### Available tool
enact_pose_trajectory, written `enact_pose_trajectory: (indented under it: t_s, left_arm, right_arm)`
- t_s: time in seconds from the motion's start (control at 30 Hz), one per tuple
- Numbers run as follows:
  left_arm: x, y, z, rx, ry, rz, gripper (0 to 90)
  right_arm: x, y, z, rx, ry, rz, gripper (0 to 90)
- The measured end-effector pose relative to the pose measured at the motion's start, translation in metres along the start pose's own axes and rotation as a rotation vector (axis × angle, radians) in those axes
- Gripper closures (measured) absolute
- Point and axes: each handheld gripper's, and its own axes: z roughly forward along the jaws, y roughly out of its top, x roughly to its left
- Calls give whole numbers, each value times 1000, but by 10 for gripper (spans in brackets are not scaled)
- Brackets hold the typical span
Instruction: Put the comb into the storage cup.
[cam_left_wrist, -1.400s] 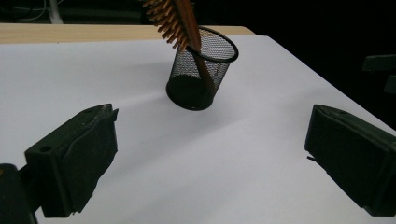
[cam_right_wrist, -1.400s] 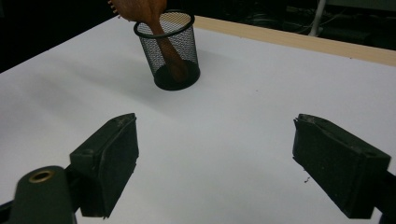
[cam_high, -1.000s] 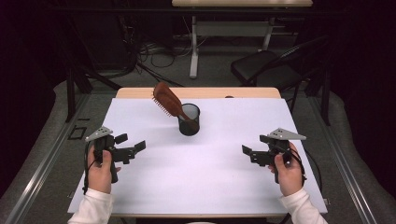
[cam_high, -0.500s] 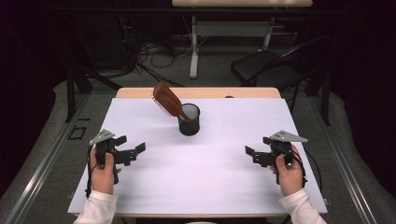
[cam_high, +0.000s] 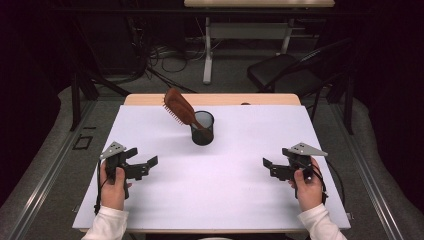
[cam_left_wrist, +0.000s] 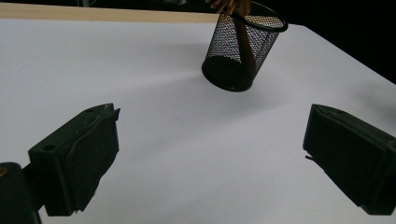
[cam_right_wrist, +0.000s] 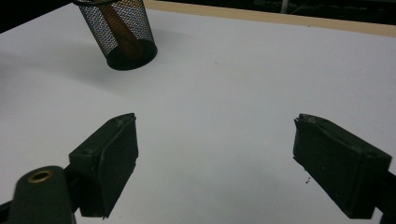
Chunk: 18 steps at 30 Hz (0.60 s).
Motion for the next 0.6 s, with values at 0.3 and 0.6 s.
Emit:
enact_pose_trajectory:
  t_s: [0.3,0.6]
  left_arm:
    - [4,-4,-2,-9,-2,-4,35]
    - [6,-7,0,-4,2,-9,35]
  right_arm:
    - [-1,-5,2,-2,-7,-3,136]
    - [-5,-10,5,-2,-15,20,136]
